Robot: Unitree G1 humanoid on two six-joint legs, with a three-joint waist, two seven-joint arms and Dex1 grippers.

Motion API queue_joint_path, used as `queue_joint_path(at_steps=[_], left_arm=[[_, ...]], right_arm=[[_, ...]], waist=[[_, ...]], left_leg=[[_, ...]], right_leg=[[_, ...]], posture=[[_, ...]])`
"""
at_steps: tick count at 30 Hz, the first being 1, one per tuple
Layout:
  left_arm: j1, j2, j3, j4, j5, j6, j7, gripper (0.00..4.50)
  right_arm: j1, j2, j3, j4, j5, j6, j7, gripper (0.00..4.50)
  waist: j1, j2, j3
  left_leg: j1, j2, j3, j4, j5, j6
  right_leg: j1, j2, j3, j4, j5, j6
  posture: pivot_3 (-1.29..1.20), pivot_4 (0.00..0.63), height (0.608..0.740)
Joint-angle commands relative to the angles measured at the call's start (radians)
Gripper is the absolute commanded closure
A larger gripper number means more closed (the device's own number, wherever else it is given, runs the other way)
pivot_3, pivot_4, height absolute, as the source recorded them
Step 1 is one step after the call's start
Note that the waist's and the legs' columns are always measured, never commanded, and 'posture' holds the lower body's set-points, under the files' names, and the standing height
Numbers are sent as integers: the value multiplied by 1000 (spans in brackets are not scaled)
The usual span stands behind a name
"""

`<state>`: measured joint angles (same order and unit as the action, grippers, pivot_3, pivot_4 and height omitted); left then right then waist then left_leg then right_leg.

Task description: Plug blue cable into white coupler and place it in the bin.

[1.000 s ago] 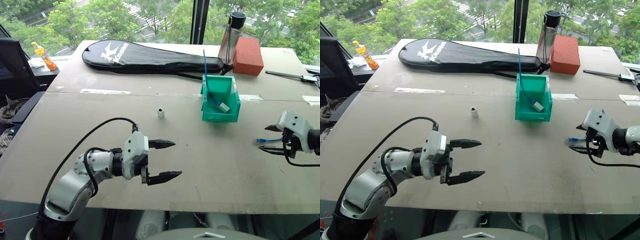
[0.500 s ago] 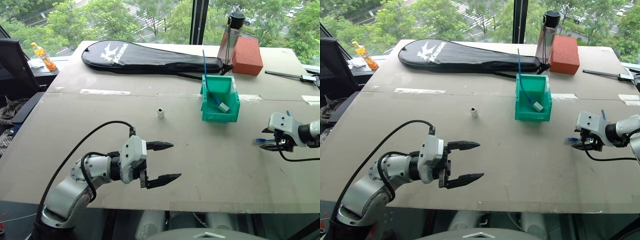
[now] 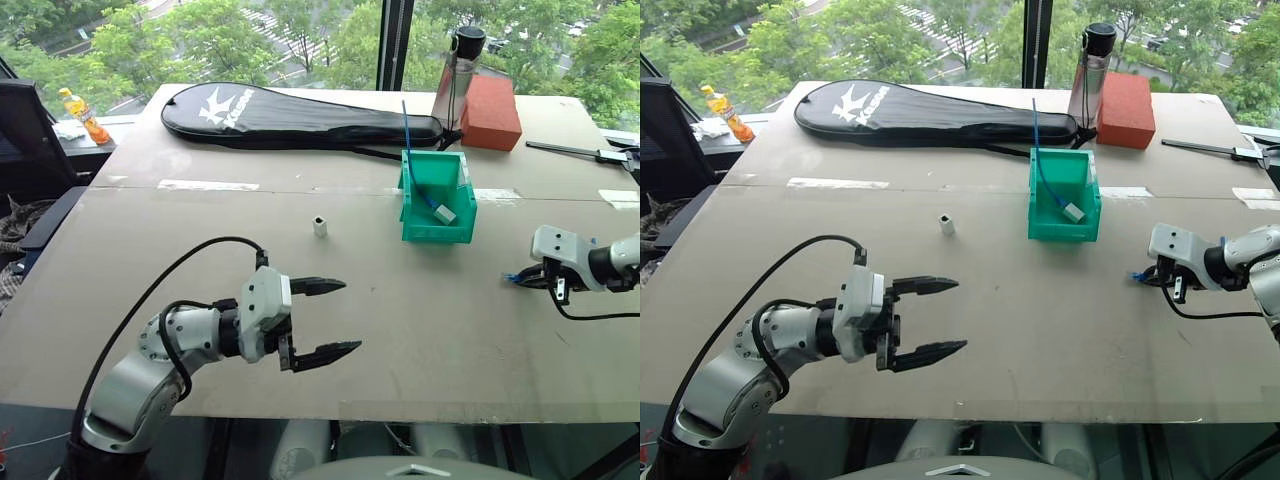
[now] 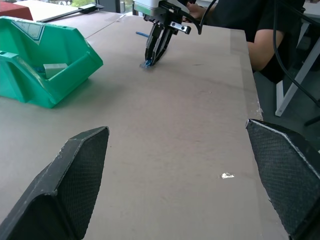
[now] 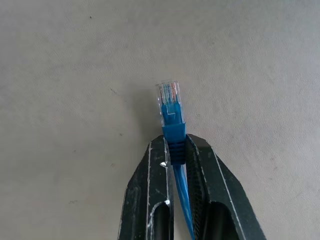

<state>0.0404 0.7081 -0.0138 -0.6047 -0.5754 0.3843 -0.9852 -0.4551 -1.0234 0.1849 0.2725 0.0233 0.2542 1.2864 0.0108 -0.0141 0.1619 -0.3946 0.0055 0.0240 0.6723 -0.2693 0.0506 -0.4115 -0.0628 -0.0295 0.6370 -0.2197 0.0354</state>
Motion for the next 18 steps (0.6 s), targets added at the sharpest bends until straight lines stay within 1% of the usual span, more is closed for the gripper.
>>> queue_joint_path(at_steps=[1, 4, 5, 7, 9, 10, 12, 14, 16, 18], left_arm=[[-28, -9, 4, -23, -29, 25, 26, 0], [-58, 5, -6, -7, -23, 42, 13, 0], [-71, 11, -14, 5, -6, 37, 5, 0], [-95, 18, -25, 35, 16, 28, -11, 0], [-116, 22, -29, 72, 26, 17, -30, 0], [-125, 24, -28, 90, 32, 10, -39, 0], [-134, 30, -20, 119, 36, -1, -57, 0], [-139, 39, -11, 148, 47, -17, -73, 0], [-139, 49, -5, 171, 60, -36, -88, 0], [-137, 51, -2, 180, 62, -44, -93, 0]], right_arm=[[22, -8, -22, -203, 75, 140, 47, 4442], [32, -10, 0, -432, 126, 295, 62, 4442], [18, 3, 22, -506, 139, 356, 58, 4442], [-25, 44, 85, -615, 148, 465, 38, 4442], [-76, 105, 167, -666, 121, 533, -1, 4442], [-100, 139, 204, -674, 111, 561, -21, 4442], [-147, 214, 269, -655, 89, 604, -68, 4442], [-190, 277, 342, -587, 31, 588, -113, 4442], [-225, 358, 375, -501, 1, 588, -175, 4442], [-241, 388, 399, -449, -14, 576, -187, 4442]], waist=[[1, 0, 0], [3, 2, 1], [3, 2, 1], [1, 2, 1], [1, 2, 1], [1, 2, 1], [2, 2, 1], [3, 2, 1], [3, 1, 2], [3, 1, 2]], left_leg=[[0, 0, -1, 0, 0, 0], [-1, 1, -2, 0, 0, 0], [-1, 1, -3, 0, 0, 0], [-1, 1, -3, 0, 0, 0], [-1, 1, -2, 0, 0, 0], [-1, 1, -2, 0, 0, 0], [-2, 0, -2, 1, 0, 0], [-2, 0, -2, 1, 0, 0], [-2, 0, -2, 1, 0, 0], [-3, -1, -2, 1, 0, -1]], right_leg=[[0, 0, 0, 1, 0, 0], [-1, 0, 0, 2, 0, 0], [-1, 0, 0, 2, 2, 3], [-1, 0, -1, 2, 2, 3], [-1, 0, -2, 2, 2, 3], [-1, 0, -2, 2, 0, 0], [-2, 0, -2, 2, 0, 0], [-2, 0, -2, 2, 0, 0], [-2, -1, -2, 2, 0, 0], [-2, -1, -2, 2, 0, 0]], posture=[[0, 150, 740], [0, 150, 740], [0, 150, 740], [0, 150, 740], [0, 150, 740], [0, 150, 740], [0, 150, 740], [0, 150, 740], [0, 150, 740], [0, 150, 740]])
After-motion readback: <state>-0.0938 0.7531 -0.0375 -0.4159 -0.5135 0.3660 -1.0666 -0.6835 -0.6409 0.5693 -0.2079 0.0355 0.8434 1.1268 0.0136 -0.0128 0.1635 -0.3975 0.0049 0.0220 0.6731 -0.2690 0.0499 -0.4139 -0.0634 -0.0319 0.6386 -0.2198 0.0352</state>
